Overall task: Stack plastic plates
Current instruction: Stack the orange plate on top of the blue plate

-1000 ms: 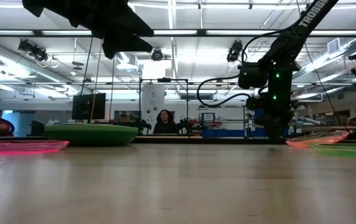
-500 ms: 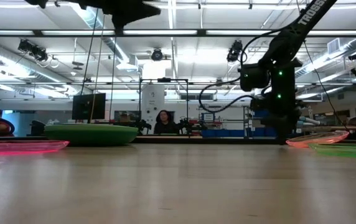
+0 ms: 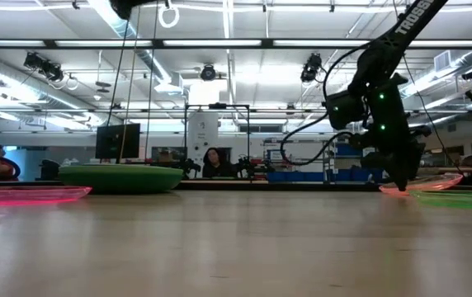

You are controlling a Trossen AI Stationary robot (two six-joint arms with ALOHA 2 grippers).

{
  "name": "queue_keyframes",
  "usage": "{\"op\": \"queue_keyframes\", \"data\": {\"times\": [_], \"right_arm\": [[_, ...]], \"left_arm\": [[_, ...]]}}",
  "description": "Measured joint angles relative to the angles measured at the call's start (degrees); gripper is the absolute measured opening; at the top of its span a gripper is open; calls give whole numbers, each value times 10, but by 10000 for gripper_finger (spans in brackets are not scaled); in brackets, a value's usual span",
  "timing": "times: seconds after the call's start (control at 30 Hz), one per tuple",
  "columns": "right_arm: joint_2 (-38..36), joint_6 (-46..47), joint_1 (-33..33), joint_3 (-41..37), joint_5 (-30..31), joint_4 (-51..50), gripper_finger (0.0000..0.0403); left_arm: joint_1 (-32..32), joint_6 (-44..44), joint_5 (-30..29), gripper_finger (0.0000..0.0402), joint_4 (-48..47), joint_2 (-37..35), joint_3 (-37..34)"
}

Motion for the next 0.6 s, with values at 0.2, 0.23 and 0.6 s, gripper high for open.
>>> {"op": "queue_keyframes", "data": {"times": [0.2, 0.23, 0.6], "right_arm": [[0, 7, 34, 0, -25, -47, 170], [0, -4, 37, -1, -20, -62, 166], [19, -190, 47, -43, 21, -51, 160]], "left_arm": [[-116, -21, -71, 217, -65, -75, 0], [-135, -28, -84, 217, -70, -83, 0], [-302, -71, -247, 207, -85, -66, 0]]}}
